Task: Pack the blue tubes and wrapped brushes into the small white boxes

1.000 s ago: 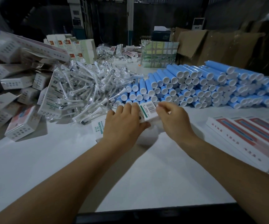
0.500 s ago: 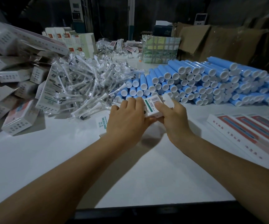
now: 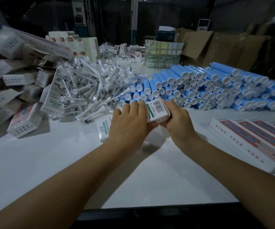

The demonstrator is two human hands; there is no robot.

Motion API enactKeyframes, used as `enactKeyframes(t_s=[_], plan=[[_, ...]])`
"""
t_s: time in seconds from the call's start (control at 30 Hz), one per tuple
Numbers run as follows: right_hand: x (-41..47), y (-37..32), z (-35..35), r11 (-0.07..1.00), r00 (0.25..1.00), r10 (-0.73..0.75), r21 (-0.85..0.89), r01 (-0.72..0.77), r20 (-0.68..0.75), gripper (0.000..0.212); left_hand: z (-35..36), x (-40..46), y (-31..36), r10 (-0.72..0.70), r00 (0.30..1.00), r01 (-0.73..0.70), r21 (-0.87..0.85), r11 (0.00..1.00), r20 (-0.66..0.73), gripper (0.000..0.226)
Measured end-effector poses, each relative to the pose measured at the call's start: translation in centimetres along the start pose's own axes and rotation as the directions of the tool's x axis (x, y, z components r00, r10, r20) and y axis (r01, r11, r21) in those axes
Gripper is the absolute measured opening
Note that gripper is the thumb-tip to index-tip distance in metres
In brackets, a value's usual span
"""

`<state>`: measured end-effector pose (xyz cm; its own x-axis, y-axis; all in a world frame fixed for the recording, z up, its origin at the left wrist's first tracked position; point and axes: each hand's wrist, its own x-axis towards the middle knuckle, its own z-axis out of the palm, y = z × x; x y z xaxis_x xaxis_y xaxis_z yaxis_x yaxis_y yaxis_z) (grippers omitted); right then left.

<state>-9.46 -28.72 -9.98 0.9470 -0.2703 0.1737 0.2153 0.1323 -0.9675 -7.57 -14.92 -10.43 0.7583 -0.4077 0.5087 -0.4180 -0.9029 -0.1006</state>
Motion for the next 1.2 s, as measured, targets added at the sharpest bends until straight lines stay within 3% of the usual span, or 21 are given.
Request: enactKeyframes(t_s=[0.03,0.13,0.47,0.87,0.93,1.07,1.2], plan=[[0.2,-0.2,-0.1,0.997,0.999,0.033,0.068,-0.033,0.004,0.029,0.0,0.0,-0.1,-0.005,1.0,0.005,-0.001,1.0,0.001,0.081],[0.2,-0.5,-0.1,0.998,0.999,0.043,0.044,-0.042,-0.012,0.023,0.2,0.1,0.0,0.011,1.0,-0.011,0.014,1.0,0.003,0.076],[0.1,-0.7,-0.4,0.977,0.993,0.114,0.179,-0.117,0.023,0.037,0.3,-0.1,-0.4,0.056,0.998,-0.055,0.049,0.997,-0.026,0.072],[0.2,0.1,-0.3,0.992,0.995,0.081,0.1,-0.076,-0.053,0.025,0.0,-0.6,-0.2,0.106,0.993,-0.099,0.123,0.987,-0.053,0.072],[0.2,0.3,-0.1,0.992,0.998,0.069,0.11,-0.067,-0.01,0.029,0.0,-0.5,-0.2,0.1,0.994,-0.095,0.105,0.99,-0.045,0.072],[0.3,0.7,0.0,0.998,0.999,0.036,-0.047,-0.036,-0.002,0.046,0.1,-0.2,-0.3,0.075,0.996,-0.071,0.098,0.993,-0.04,0.07],[0.2,0.9,0.0,0.999,1.0,0.009,-0.047,-0.011,-0.03,0.042,0.3,0.2,-0.5,0.025,1.0,-0.025,0.085,0.996,-0.001,0.077]])
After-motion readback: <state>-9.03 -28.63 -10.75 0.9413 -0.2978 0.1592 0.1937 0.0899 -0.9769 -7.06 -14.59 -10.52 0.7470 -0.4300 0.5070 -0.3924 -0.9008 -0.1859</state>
